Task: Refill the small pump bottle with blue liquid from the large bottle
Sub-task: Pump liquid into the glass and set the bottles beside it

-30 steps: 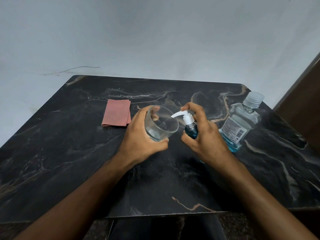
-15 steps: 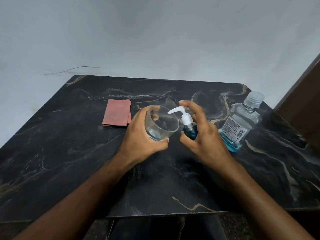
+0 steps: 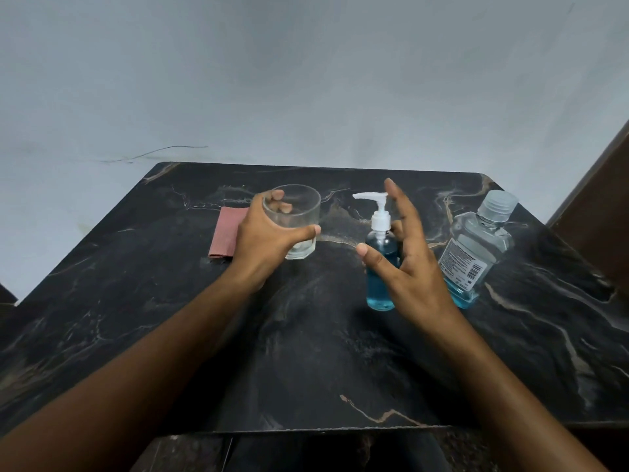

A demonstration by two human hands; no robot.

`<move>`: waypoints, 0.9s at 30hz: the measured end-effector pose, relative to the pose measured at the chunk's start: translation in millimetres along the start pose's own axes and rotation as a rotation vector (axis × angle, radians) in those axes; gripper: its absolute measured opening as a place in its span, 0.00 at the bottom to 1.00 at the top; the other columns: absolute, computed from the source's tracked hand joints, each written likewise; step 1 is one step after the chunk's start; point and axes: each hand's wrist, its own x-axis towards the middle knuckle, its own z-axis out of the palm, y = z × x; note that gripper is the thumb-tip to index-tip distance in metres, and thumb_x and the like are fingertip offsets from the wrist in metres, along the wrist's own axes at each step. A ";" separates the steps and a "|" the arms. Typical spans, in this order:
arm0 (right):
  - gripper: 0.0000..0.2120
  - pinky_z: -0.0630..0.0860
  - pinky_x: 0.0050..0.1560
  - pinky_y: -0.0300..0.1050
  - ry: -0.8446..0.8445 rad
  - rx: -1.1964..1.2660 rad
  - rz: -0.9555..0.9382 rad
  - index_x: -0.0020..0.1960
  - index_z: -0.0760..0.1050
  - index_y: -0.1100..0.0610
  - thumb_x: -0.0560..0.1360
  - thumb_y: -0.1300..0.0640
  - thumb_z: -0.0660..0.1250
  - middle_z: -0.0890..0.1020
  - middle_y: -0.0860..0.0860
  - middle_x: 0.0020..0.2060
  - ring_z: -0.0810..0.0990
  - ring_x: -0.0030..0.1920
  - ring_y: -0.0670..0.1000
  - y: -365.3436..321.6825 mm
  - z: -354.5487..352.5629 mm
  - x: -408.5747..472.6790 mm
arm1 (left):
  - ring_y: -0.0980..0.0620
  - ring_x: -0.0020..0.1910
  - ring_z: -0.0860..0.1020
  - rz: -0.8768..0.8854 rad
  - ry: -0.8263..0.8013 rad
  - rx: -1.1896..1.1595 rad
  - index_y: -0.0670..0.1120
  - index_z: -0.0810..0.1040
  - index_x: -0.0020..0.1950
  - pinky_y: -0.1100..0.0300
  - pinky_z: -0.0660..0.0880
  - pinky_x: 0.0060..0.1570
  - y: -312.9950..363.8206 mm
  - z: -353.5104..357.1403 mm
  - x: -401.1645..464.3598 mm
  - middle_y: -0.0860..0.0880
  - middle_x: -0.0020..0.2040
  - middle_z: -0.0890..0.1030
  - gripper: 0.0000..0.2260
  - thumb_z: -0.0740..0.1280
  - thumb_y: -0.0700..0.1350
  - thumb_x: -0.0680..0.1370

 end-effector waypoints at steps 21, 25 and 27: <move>0.22 0.78 0.56 0.45 0.123 -0.272 0.136 0.64 0.73 0.54 0.74 0.57 0.76 0.77 0.50 0.53 0.77 0.52 0.49 30.9 22.4 65.4 | 0.54 0.59 0.79 -0.131 -0.023 0.031 0.52 0.71 0.70 0.60 0.76 0.54 -13.8 16.4 22.3 0.55 0.60 0.80 0.39 0.85 0.47 0.64; 0.26 0.81 0.57 0.48 0.141 -0.242 0.171 0.67 0.72 0.53 0.73 0.61 0.77 0.80 0.49 0.53 0.79 0.52 0.48 37.1 27.5 79.6 | 0.52 0.63 0.78 -0.126 -0.074 0.050 0.52 0.68 0.74 0.58 0.75 0.60 -15.9 12.6 20.6 0.55 0.63 0.79 0.43 0.85 0.49 0.64; 0.36 0.80 0.60 0.46 0.131 -0.192 0.212 0.75 0.66 0.51 0.73 0.62 0.77 0.81 0.50 0.58 0.81 0.55 0.47 39.4 29.6 86.2 | 0.50 0.69 0.75 -0.130 -0.107 0.056 0.52 0.62 0.79 0.56 0.73 0.66 -15.8 9.0 18.8 0.53 0.69 0.76 0.51 0.86 0.50 0.62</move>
